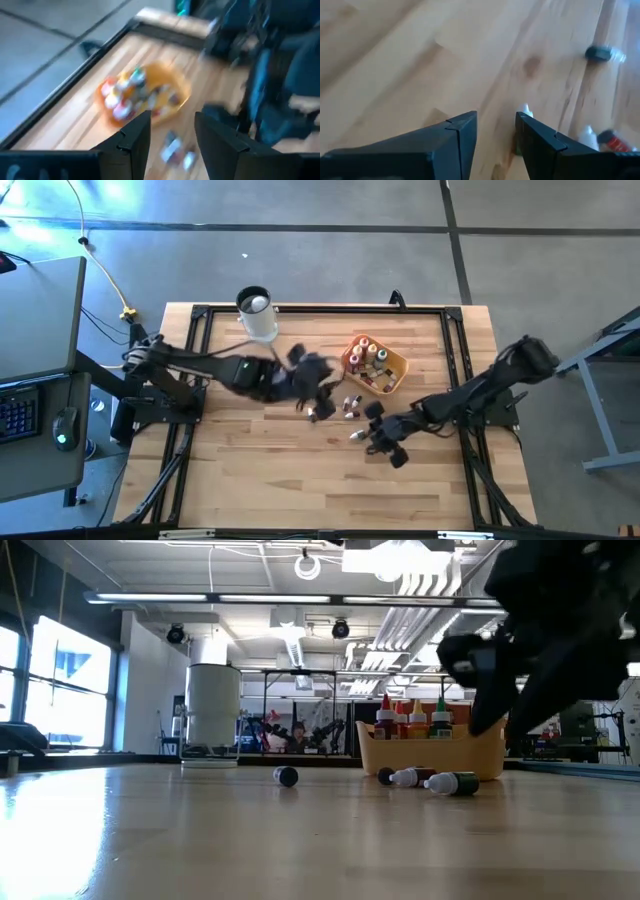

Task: Pick & Place food coloring
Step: Put the small green food coloring bottle into the yellow bin

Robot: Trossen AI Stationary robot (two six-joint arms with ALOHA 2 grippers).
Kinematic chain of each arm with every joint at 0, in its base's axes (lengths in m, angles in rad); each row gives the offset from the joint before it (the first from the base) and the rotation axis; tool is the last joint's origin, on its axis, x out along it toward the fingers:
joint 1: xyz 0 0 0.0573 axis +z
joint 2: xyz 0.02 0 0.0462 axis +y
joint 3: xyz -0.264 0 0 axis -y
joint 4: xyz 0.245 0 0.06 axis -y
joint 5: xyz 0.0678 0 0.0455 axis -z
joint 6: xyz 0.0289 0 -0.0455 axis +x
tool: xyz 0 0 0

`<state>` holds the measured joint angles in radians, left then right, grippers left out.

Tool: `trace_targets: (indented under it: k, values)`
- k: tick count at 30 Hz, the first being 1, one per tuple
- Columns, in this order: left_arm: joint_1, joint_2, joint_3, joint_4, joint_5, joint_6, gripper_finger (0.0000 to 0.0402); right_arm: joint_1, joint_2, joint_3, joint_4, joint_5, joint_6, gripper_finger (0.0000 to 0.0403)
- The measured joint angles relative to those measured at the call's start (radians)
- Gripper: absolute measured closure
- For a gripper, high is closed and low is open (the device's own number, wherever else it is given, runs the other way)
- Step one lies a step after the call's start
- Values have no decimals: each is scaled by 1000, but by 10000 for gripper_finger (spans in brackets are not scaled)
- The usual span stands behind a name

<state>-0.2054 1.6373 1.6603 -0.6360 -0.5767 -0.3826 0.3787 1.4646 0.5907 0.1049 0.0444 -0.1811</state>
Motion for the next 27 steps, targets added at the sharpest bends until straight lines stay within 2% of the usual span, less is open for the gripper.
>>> trace_targets:
  k: [3,7,10,14,19,27]
  values:
    - [-80,-1,-9,-114,-115,-89,250,-38,47,0,28,-10,15,274]
    - [-172,-2,-89,-236,-205,-278,250,-80,91,0,108,-35,39,274]
    - [-217,0,-201,-226,-215,-419,250,-100,113,0,132,-91,49,274]
    - [-250,0,-335,-145,-226,-567,250,-118,135,-1,124,-75,48,274]
    - [-249,0,-464,-4,-215,-583,250,-144,146,0,121,-73,48,274]
    - [-220,0,-479,18,-160,-589,250,-176,161,-1,107,-102,47,274]
